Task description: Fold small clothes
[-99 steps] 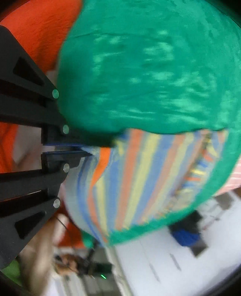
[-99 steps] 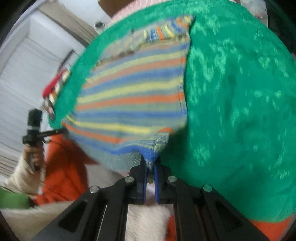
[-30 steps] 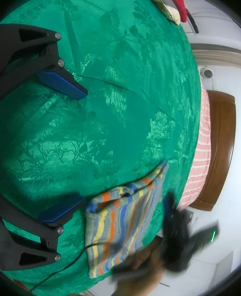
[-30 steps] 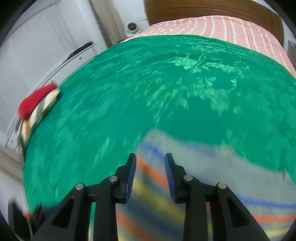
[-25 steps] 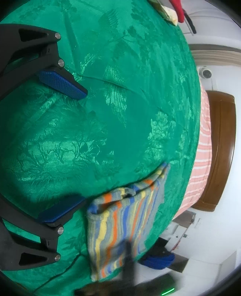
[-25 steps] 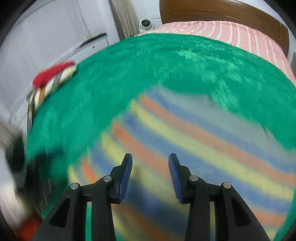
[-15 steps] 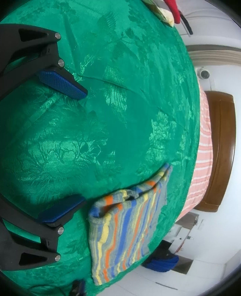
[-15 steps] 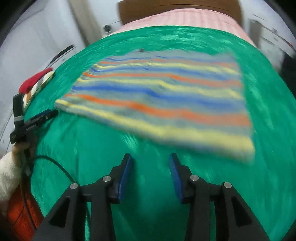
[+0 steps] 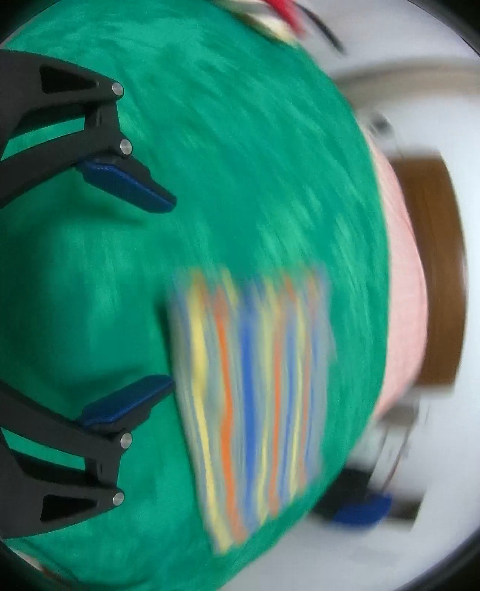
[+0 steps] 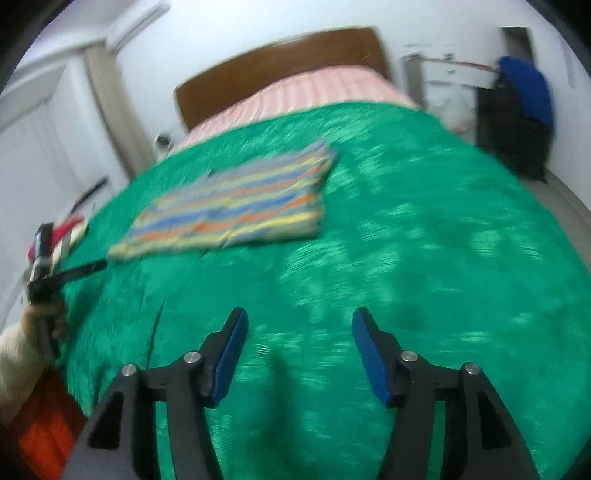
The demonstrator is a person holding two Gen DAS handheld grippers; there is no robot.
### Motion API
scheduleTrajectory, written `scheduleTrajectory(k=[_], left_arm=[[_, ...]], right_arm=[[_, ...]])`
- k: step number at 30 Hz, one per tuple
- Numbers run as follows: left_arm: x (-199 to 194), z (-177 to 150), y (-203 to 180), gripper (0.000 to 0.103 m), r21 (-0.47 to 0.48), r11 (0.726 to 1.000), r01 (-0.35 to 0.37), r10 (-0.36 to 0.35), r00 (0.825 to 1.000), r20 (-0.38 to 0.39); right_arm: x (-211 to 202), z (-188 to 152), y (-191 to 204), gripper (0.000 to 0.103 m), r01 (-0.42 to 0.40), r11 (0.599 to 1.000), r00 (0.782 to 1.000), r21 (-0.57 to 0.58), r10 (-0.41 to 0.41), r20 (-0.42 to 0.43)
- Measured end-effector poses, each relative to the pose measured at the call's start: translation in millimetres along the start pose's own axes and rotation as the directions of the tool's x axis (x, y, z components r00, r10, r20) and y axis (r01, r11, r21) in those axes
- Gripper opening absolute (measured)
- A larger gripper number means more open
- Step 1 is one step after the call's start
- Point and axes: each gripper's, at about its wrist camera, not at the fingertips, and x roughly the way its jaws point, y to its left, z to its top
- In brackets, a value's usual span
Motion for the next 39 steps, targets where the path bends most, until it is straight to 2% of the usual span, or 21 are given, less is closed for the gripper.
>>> scheduleTrajectory(k=[1, 2, 4, 6, 7, 9, 11, 13, 14, 15, 17, 20, 21, 22, 24, 25, 26, 29, 31, 35, 39], left_arm=[[-1, 6, -25, 0.087, 0.067, 0.997, 0.032, -0.032, 0.999, 0.003], [-1, 13, -57, 0.080, 0.148, 0.986, 0.075, -0.076, 0.997, 0.001], [8, 25, -132, 0.070, 0.302, 0.936, 0.181, -0.180, 0.983, -0.032], [27, 32, -191, 0.068, 0.379, 0.887, 0.262, -0.245, 0.965, -0.094], [43, 34, -221, 0.068, 0.408, 0.868, 0.283, -0.254, 0.959, -0.123], [77, 37, -267, 0.068, 0.445, 0.851, 0.278, -0.226, 0.960, -0.168], [98, 41, -289, 0.066, 0.451, 0.861, 0.234, -0.190, 0.971, -0.143], [107, 48, -295, 0.035, 0.413, 0.878, 0.243, -0.209, 0.970, -0.127], [108, 51, -295, 0.014, 0.401, 0.887, 0.229, -0.198, 0.973, -0.119], [108, 51, -293, 0.013, 0.385, 0.896, 0.222, -0.195, 0.975, -0.107], [109, 51, -284, 0.010, 0.348, 0.902, 0.257, -0.236, 0.966, -0.103], [106, 53, -277, 0.010, 0.322, 0.902, 0.287, -0.267, 0.958, -0.105], [105, 54, -274, 0.010, 0.310, 0.902, 0.299, -0.280, 0.954, -0.104], [103, 56, -272, 0.009, 0.300, 0.903, 0.308, -0.291, 0.951, -0.102], [98, 60, -261, 0.008, 0.252, 0.905, 0.343, -0.329, 0.939, -0.094], [91, 62, -248, 0.008, 0.217, 0.907, 0.361, -0.352, 0.932, -0.081], [86, 65, -239, 0.008, 0.192, 0.910, 0.368, -0.362, 0.930, -0.066], [54, 72, -177, 0.008, 0.058, 0.917, 0.394, -0.395, 0.919, 0.010], [36, 72, -136, 0.008, -0.021, 0.918, 0.396, -0.394, 0.918, 0.051], [17, 59, -41, 0.006, -0.204, 0.909, 0.363, -0.352, 0.932, 0.089], [22, 38, 21, 0.006, -0.323, 0.900, 0.294, -0.285, 0.956, 0.076]], right_arm=[[-6, 1, -10, 0.060, 0.007, 1.000, 1.000, 0.022, -0.007, 0.020], [-9, 3, -19, 0.060, 0.012, 0.999, 0.999, 0.043, -0.013, 0.033], [-13, 7, -34, 0.060, 0.020, 0.996, 0.998, 0.084, -0.024, 0.052], [-16, 13, -51, 0.060, 0.011, 0.990, 0.997, 0.138, -0.021, 0.071], [-17, 16, -57, 0.060, 0.002, 0.987, 0.997, 0.158, -0.014, 0.079], [-17, 21, -63, 0.060, -0.018, 0.984, 0.996, 0.178, 0.003, 0.085], [-13, 34, -72, 0.060, -0.051, 0.983, 0.996, 0.175, 0.038, 0.075], [-2, 54, -78, 0.060, -0.085, 0.984, 0.996, 0.154, 0.077, 0.054], [11, 69, -82, 0.060, -0.119, 0.982, 0.993, 0.150, 0.115, 0.031], [25, 82, -84, 0.060, -0.151, 0.977, 0.989, 0.153, 0.151, 0.011], [73, 117, -92, 0.060, -0.251, 0.948, 0.962, 0.196, 0.267, -0.060], [163, 161, -95, 0.060, -0.352, 0.885, 0.900, 0.305, 0.410, -0.150], [197, 173, -96, 0.060, -0.370, 0.856, 0.875, 0.360, 0.452, -0.176], [216, 178, -97, 0.060, -0.363, 0.843, 0.866, 0.397, 0.462, -0.190], [255, 192, -95, 0.046, -0.359, 0.807, 0.856, 0.469, 0.485, -0.179], [263, 200, -88, 0.015, -0.361, 0.814, 0.859, 0.455, 0.480, -0.177], [266, 210, -75, 0.008, -0.342, 0.848, 0.874, 0.405, 0.445, -0.194], [252, 232, -32, 0.008, -0.359, 0.880, 0.884, 0.312, 0.427, -0.187], [239, 248, 5, 0.008, -0.405, 0.879, 0.875, 0.251, 0.452, -0.171], [237, 267, 89, 0.008, -0.484, 0.859, 0.843, 0.167, 0.509, -0.176], [270, 263, 172, 0.008, -0.498, 0.860, 0.827, 0.110, 0.509, -0.240]])
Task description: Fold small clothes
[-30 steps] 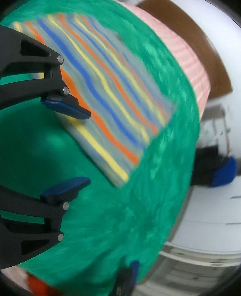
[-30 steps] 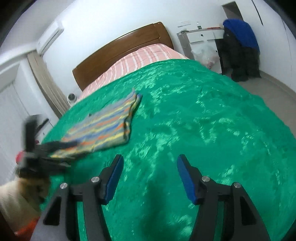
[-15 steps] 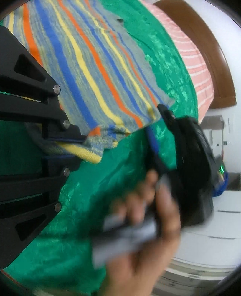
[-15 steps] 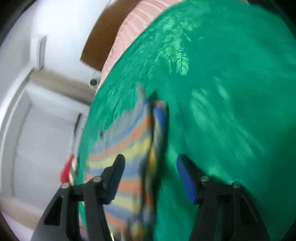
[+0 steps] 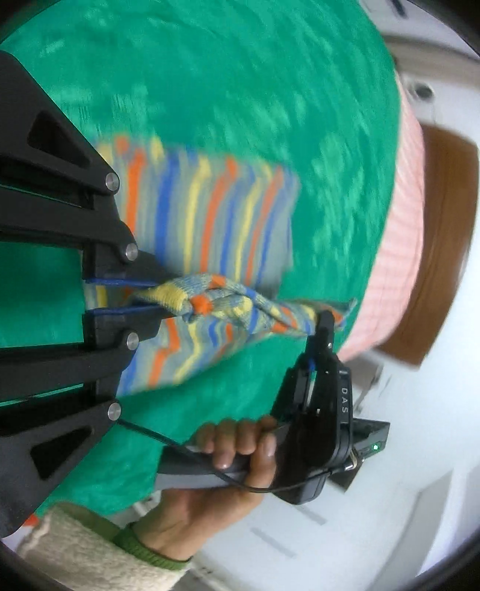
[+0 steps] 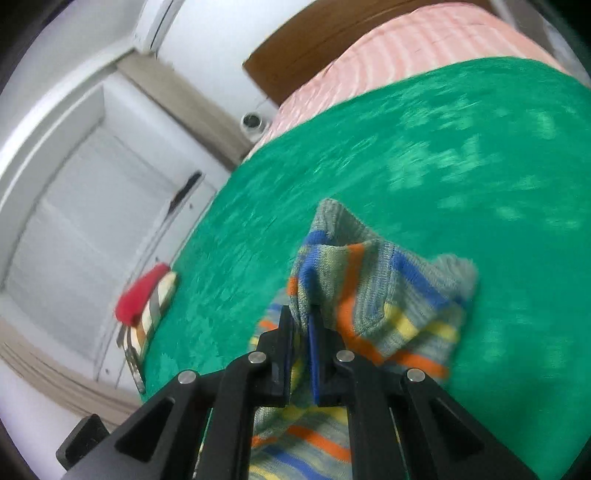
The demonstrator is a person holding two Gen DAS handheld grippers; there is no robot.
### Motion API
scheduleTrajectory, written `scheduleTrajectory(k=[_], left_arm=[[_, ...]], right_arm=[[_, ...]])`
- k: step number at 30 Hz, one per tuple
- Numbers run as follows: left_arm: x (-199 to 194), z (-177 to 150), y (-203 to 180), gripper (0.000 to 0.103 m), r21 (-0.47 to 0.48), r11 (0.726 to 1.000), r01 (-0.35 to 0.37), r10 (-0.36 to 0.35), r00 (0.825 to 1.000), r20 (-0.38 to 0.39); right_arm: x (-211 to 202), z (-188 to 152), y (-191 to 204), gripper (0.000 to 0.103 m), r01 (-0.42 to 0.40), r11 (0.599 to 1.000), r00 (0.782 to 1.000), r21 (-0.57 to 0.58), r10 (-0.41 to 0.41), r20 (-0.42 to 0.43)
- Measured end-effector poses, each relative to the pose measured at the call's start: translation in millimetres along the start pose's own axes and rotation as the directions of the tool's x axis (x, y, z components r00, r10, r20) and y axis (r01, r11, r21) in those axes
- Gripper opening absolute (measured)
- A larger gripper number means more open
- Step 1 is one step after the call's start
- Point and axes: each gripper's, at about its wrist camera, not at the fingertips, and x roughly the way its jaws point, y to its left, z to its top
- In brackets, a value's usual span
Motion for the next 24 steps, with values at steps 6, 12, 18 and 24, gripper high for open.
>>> scheduleTrajectory(k=[6, 12, 18, 24], left_arm=[[-9, -19, 39, 0.011, -0.064, 0.992, -0.106, 0.105, 0.994, -0.029], [-32, -27, 51, 0.067, -0.078, 0.982, -0.171, 0.170, 0.985, -0.016], [-38, -15, 38, 0.061, -0.062, 0.994, -0.087, 0.089, 0.996, 0.022], [-1, -34, 59, 0.002, -0.070, 0.983, -0.167, 0.154, 0.974, -0.166]], right_arm=[[109, -13, 40, 0.008, 0.044, 0.998, 0.995, -0.041, -0.048, -0.090], [116, -34, 39, 0.042, -0.089, 0.994, 0.994, 0.067, 0.093, -0.057], [24, -59, 72, 0.042, 0.101, 0.936, 0.993, -0.337, -0.114, -0.018], [15, -160, 47, 0.032, 0.126, 0.878, 0.940, -0.462, -0.254, -0.226]])
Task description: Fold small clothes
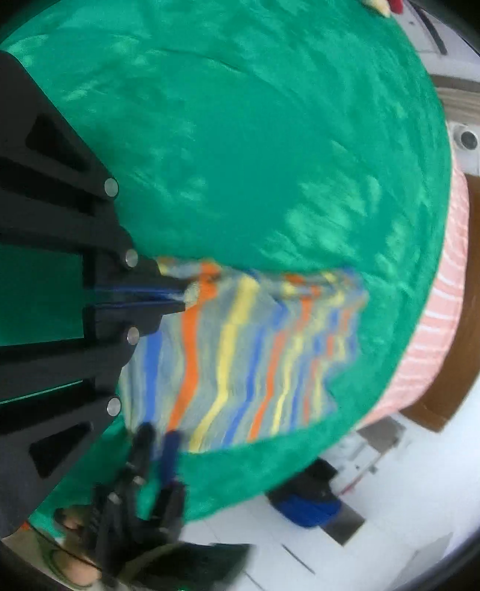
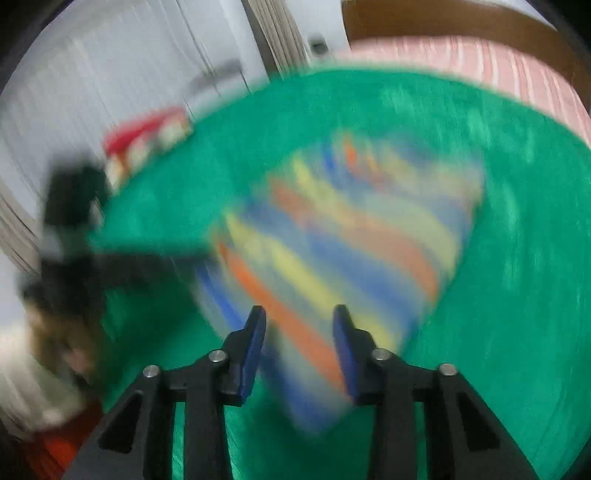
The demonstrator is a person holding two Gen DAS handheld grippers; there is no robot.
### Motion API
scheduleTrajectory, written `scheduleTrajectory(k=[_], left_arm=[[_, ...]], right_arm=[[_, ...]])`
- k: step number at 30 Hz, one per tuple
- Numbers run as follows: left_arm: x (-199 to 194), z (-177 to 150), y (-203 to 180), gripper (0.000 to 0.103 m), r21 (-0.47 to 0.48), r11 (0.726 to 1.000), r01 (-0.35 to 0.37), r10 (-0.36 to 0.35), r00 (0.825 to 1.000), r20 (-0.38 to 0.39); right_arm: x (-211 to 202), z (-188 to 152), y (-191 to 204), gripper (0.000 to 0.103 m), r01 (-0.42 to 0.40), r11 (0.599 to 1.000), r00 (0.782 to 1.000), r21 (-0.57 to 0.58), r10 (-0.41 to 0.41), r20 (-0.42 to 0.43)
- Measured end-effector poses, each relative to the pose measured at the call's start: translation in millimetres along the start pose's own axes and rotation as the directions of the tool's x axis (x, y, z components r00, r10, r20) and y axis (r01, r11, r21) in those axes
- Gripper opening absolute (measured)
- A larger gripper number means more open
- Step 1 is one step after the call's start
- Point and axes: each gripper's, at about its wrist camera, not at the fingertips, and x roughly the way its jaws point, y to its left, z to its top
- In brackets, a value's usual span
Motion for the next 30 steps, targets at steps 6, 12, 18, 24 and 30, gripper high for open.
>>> scheduleTrajectory(k=[6, 12, 18, 24, 30], left_arm=[[-30, 28, 19, 0.088, -0.026, 0.999, 0.045, -0.044, 0.999, 0.019], [40, 102, 19, 0.098, 0.009, 0.993, 0.118, -0.116, 0.986, -0.121], [80, 100, -14, 0.015, 0.102, 0.989, 0.105, -0.079, 0.969, -0.233], [31, 96, -36, 0.013, 0.157, 0.986, 0.056, -0.042, 0.995, -0.092], [-24, 125, -51, 0.022, 0.233, 0.972, 0.017, -0.028, 0.999, 0.044]], right_arm=[[-35, -37, -23, 0.048, -0.017, 0.989, 0.993, 0.145, 0.000, 0.119], [-35, 7, -96, 0.063, -0.116, 0.907, 0.966, 0.405, 0.008, 0.260], [45, 34, -120, 0.041, -0.256, 0.767, 0.962, 0.588, 0.142, 0.234], [22, 65, -29, 0.024, 0.152, 0.935, 0.957, 0.319, -0.219, 0.188], [-28, 89, -14, 0.024, 0.126, 0.951, 0.915, 0.281, -0.221, 0.337]])
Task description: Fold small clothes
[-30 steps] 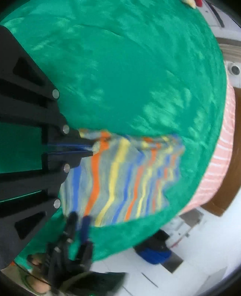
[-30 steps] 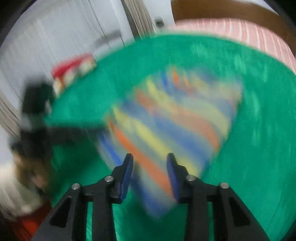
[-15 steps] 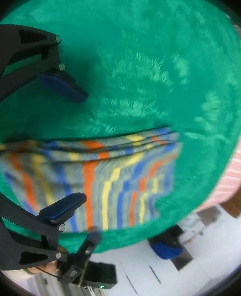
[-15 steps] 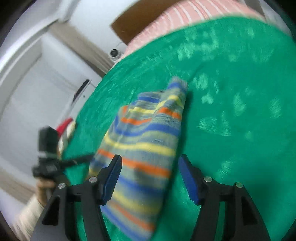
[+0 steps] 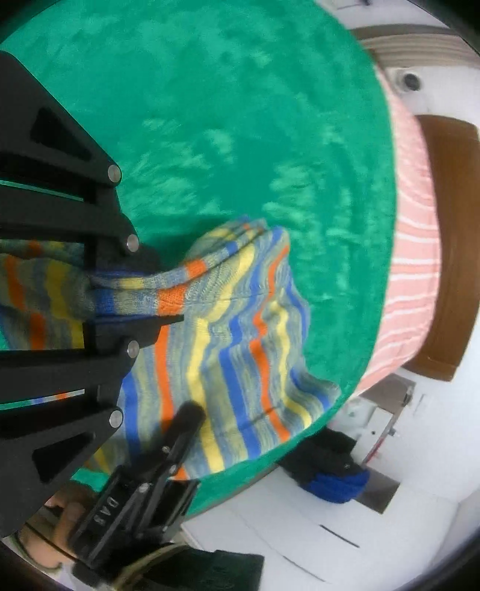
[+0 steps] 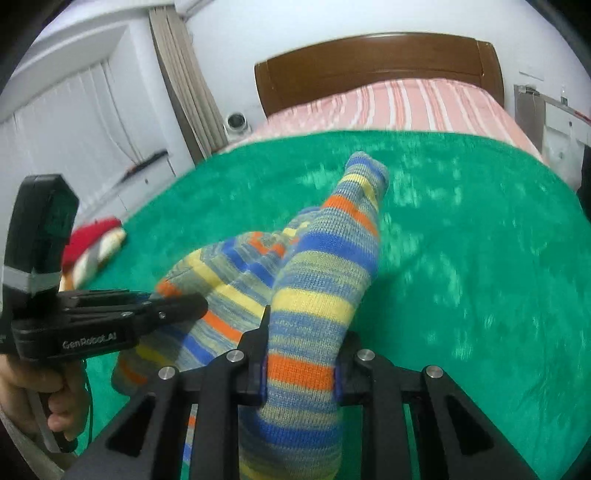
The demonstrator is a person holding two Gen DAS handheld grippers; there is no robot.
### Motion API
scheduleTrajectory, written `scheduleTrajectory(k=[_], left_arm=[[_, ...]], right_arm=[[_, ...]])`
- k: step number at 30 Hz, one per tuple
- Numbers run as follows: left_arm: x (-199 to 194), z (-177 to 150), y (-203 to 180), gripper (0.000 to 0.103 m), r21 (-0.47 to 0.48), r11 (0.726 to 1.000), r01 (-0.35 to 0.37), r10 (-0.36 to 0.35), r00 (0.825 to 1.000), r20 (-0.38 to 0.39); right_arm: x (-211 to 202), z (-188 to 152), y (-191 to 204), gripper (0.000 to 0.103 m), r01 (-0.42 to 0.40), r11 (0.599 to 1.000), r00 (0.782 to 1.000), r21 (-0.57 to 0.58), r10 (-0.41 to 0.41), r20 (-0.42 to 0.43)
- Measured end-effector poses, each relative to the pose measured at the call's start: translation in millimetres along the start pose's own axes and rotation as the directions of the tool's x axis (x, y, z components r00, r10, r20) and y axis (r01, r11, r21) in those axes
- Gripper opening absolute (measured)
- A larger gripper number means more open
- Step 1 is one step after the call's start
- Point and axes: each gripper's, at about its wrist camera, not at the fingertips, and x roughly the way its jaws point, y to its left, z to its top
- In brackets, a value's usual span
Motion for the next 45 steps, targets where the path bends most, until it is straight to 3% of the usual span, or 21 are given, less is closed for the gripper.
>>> scheduleTrajectory(k=[1, 3, 4, 5, 6, 9, 11, 12, 14, 15, 16, 18, 19, 22, 24, 26, 27, 31, 33, 39, 45], left_arm=[[4, 6, 1, 0.029, 0.003, 1.000, -0.015, 0.015, 1.000, -0.012], [16, -3, 6, 0.081, 0.009, 0.996, -0.084, 0.084, 0.995, -0.050], [18, -14, 10, 0.084, 0.008, 0.992, -0.129, 0.130, 0.990, -0.049], [18, -24, 10, 0.085, 0.009, 0.987, -0.158, 0.158, 0.987, -0.037], [13, -39, 11, 0.085, 0.015, 0.981, -0.192, 0.193, 0.981, -0.023], [-7, -64, 0, 0.086, 0.018, 0.965, -0.261, 0.260, 0.965, 0.044], [-28, -73, -13, 0.096, 0.013, 0.953, -0.301, 0.297, 0.946, 0.130], [-46, -79, -24, 0.102, 0.009, 0.942, -0.337, 0.329, 0.925, 0.190], [-69, -81, -39, 0.103, 0.007, 0.926, -0.378, 0.361, 0.890, 0.278], [-87, -84, -52, 0.103, 0.014, 0.915, -0.404, 0.376, 0.862, 0.339], [-94, -82, -57, 0.103, 0.020, 0.908, -0.419, 0.382, 0.845, 0.373], [-114, -80, -67, 0.103, 0.026, 0.896, -0.443, 0.392, 0.817, 0.422], [-122, -78, -73, 0.103, 0.018, 0.891, -0.453, 0.402, 0.808, 0.432], [-135, -79, -85, 0.103, -0.001, 0.863, -0.505, 0.453, 0.775, 0.441], [-142, -82, -90, 0.103, -0.002, 0.851, -0.525, 0.472, 0.762, 0.444], [-147, -86, -93, 0.103, 0.000, 0.858, -0.513, 0.466, 0.779, 0.421], [-148, -87, -92, 0.103, -0.003, 0.872, -0.489, 0.452, 0.803, 0.389], [-141, -92, -91, 0.103, -0.033, 0.912, -0.408, 0.401, 0.872, 0.282], [-140, -97, -93, 0.103, -0.045, 0.917, -0.398, 0.395, 0.884, 0.251], [-140, -111, -101, 0.103, -0.029, 0.935, -0.353, 0.351, 0.916, 0.191], [-142, -121, -101, 0.103, -0.066, 0.935, -0.347, 0.353, 0.920, 0.169]], right_arm=[[0, 7, -3, 0.025, -0.008, 1.000, 1.000, 0.022, 0.008, 0.006], [3, 8, -13, 0.035, -0.001, 0.998, 1.000, 0.063, 0.001, -0.002], [7, 5, -19, 0.054, 0.021, 0.997, 0.999, 0.081, -0.019, -0.031], [12, 0, -24, 0.082, 0.059, 0.994, 0.996, 0.095, -0.052, -0.072], [11, -12, -34, 0.092, 0.097, 0.990, 0.992, 0.107, -0.087, -0.096], [-11, -44, -52, 0.094, 0.182, 0.981, 0.978, 0.075, -0.172, -0.116], [-35, -61, -53, 0.094, 0.245, 0.969, 0.965, 0.028, -0.241, -0.101], [-49, -67, -50, 0.094, 0.266, 0.964, 0.962, 0.006, -0.265, -0.071], [-84, -71, -42, 0.094, 0.309, 0.951, 0.951, -0.020, -0.309, 0.027], [-103, -71, -36, 0.094, 0.334, 0.942, 0.939, -0.018, -0.332, 0.088], [-116, -71, -33, 0.099, 0.350, 0.937, 0.929, -0.010, -0.346, 0.131], [-157, -75, -22, 0.103, 0.394, 0.918, 0.880, 0.045, -0.390, 0.272], [-166, -74, -17, 0.103, 0.385, 0.921, 0.877, 0.064, -0.387, 0.287], [-175, -65, -21, 0.103, 0.301, 0.949, 0.913, 0.097, -0.316, 0.258], [-183, -67, -17, 0.103, 0.281, 0.954, 0.915, 0.101, -0.298, 0.271], [-190, -68, -7, 0.103, 0.320, 0.943, 0.901, 0.088, -0.332, 0.279], [-191, -70, -4, 0.103, 0.327, 0.941, 0.902, 0.084, -0.337, 0.270], [-186, -75, 5, 0.103, 0.296, 0.952, 0.946, 0.074, -0.303, 0.115], [-190, -78, 11, 0.103, 0.296, 0.953, 0.952, 0.071, -0.300, 0.061], [-190, -86, 37, 0.103, 0.322, 0.947, 0.946, -0.007, -0.322, 0.021], [-193, -95, 48, 0.103, 0.360, 0.932, 0.933, -0.034, -0.360, 0.016]])
